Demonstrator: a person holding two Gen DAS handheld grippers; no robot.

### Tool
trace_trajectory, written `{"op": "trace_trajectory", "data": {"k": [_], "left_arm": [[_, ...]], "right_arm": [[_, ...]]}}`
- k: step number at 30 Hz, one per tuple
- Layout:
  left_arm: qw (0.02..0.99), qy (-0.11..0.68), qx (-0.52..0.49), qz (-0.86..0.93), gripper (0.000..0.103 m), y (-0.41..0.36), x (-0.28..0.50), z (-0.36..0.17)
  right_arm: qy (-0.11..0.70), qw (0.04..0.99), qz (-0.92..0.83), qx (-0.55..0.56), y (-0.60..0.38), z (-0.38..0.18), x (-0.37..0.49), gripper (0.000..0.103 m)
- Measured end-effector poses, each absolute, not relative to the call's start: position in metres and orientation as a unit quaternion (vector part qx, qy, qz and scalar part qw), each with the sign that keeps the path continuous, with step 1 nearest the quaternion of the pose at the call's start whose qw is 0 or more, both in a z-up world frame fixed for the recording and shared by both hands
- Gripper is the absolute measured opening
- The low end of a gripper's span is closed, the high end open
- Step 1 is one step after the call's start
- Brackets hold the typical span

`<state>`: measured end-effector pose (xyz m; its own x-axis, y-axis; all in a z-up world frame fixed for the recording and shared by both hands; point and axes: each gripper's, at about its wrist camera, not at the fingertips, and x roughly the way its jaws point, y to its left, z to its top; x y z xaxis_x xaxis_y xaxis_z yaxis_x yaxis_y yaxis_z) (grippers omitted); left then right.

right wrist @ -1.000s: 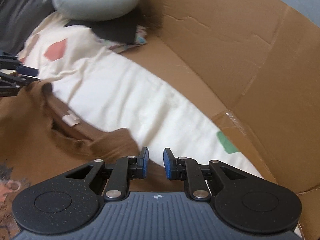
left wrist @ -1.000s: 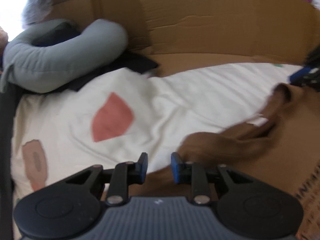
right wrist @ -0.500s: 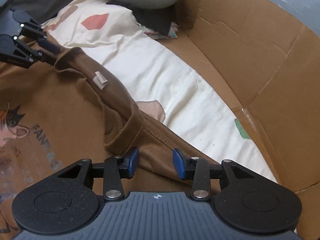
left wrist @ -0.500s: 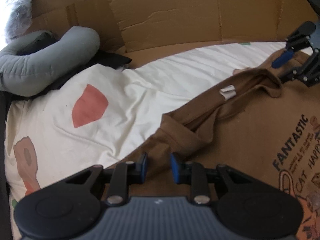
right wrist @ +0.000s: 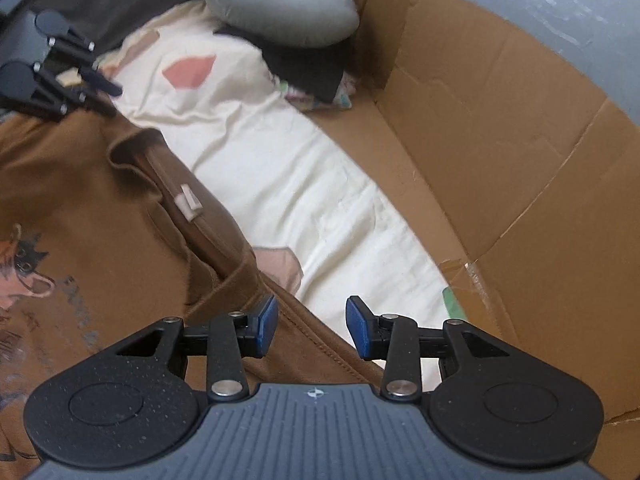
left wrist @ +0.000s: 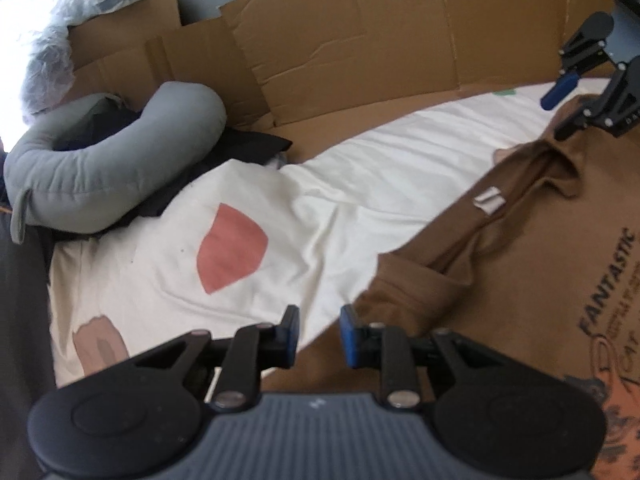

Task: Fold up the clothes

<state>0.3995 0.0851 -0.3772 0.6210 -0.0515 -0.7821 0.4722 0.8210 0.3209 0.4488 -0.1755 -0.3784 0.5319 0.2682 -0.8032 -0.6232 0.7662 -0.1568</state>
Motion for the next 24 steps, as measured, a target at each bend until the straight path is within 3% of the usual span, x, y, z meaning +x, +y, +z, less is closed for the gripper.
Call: {"op": "trace_trajectory", "data": {"k": [24], "left_arm": [[0.831,0.421,0.311,-0.189,0.025,0.065,0.399,-0.412]], "right_arm": [[0.405,0.779,0.348,-0.329,-0.149,-0.404,0.438,0.040]]}}
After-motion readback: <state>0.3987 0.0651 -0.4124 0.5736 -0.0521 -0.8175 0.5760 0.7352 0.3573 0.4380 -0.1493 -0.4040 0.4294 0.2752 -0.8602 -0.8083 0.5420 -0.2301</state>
